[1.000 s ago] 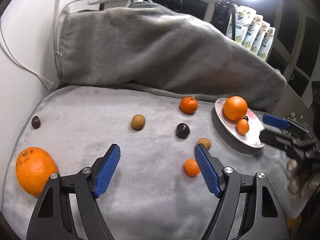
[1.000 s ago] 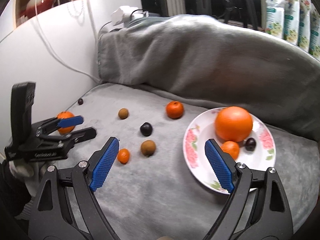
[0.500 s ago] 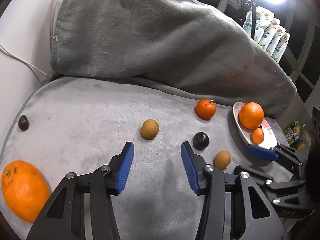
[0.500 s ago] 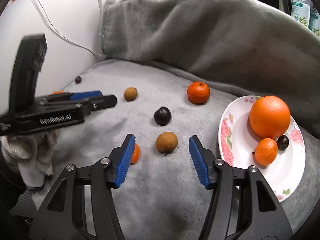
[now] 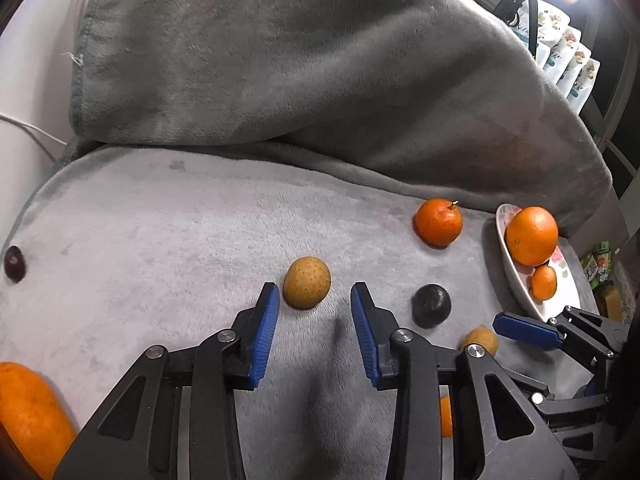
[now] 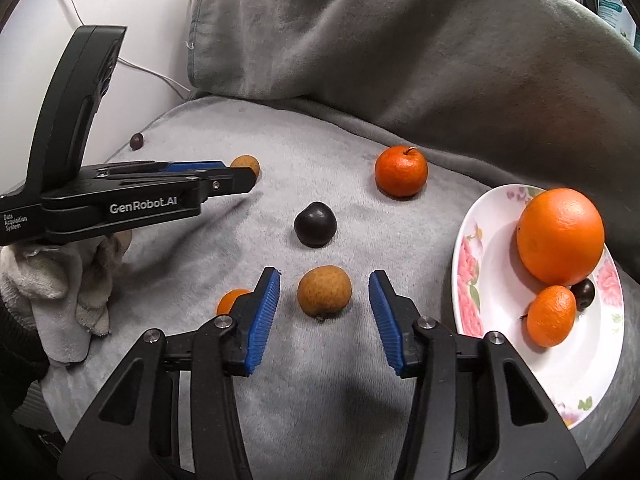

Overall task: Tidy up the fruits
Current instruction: 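Close the right gripper on the brown longan and carry it over the plate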

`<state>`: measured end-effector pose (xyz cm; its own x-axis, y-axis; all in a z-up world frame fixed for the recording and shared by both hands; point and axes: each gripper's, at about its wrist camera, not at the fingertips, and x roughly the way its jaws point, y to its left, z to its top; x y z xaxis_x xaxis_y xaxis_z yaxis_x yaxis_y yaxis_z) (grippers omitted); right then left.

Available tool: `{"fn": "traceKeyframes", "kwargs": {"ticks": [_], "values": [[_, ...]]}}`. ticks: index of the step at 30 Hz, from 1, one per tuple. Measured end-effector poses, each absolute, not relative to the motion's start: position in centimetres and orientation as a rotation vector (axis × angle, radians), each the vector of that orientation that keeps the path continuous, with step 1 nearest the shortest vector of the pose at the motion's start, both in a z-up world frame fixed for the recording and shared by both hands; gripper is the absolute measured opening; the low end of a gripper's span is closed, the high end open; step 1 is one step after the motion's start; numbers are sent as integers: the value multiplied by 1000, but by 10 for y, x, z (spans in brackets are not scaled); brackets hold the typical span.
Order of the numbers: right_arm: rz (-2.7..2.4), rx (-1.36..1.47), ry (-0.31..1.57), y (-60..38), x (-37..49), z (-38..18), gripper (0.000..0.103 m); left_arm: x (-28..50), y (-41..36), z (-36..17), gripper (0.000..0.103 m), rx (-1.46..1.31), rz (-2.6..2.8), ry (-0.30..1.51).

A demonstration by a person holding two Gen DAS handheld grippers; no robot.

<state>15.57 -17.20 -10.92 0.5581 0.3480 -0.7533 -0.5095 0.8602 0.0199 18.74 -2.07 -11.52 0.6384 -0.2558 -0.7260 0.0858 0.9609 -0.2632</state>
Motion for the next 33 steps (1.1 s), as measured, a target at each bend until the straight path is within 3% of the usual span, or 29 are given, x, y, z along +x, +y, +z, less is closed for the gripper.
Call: {"fn": "traceKeyframes", "kwargs": {"ticks": [5, 10, 33], "values": [[511, -209, 858, -170, 161, -112, 39, 196, -23, -120, 35, -221, -193, 880], [520, -213, 868, -167, 161, -112, 31, 195, -21, -122, 23, -219, -182, 884], [510, -153, 789, -191, 141, -86, 30, 160, -26, -89, 23, -217, -238, 807]]}}
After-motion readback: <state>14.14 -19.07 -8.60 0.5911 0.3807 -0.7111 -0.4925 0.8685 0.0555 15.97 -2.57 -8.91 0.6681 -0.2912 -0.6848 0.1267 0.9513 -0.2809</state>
